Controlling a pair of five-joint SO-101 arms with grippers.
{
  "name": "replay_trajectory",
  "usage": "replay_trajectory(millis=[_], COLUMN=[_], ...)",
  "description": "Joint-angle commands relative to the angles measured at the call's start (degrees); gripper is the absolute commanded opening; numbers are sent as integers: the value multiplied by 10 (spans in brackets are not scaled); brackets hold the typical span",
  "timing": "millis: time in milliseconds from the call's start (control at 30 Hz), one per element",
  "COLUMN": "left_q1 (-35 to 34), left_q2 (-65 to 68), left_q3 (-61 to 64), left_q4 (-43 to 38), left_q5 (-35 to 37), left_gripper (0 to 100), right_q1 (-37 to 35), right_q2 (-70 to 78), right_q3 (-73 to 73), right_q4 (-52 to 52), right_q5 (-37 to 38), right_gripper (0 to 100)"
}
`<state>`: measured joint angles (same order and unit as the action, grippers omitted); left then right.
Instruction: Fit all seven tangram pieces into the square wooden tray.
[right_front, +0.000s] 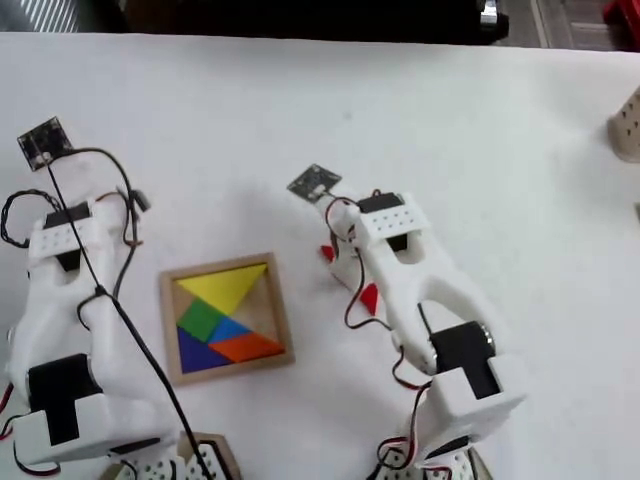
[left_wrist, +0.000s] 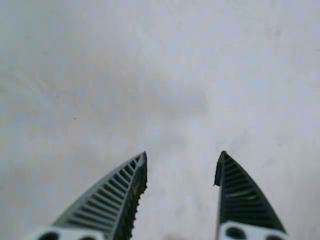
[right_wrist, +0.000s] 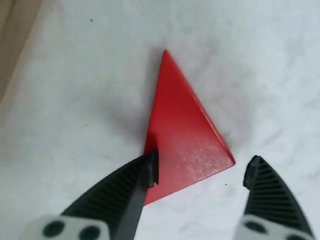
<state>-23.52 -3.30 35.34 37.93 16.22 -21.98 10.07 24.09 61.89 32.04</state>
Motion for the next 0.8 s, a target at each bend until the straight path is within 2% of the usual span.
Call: replay_trajectory(millis=[0, 133, 467, 767], left_q1=[8, 8, 11, 11], left_q2=[-1, -1, -1, -1], left_q3=[-7, -8, -7, -7], left_q4=[-15, -15, -15, -15], left_q5=[3, 3, 3, 3], left_gripper=[229, 229, 229, 229], right_q1=[-34, -16, -15, -38], right_q2=[1, -32, -45, 27], right_q3=[2, 10, 47, -25], right_q4=[23, 10, -29, 7], right_q5=[7, -31, -31, -31], right_gripper=[289, 288, 287, 286])
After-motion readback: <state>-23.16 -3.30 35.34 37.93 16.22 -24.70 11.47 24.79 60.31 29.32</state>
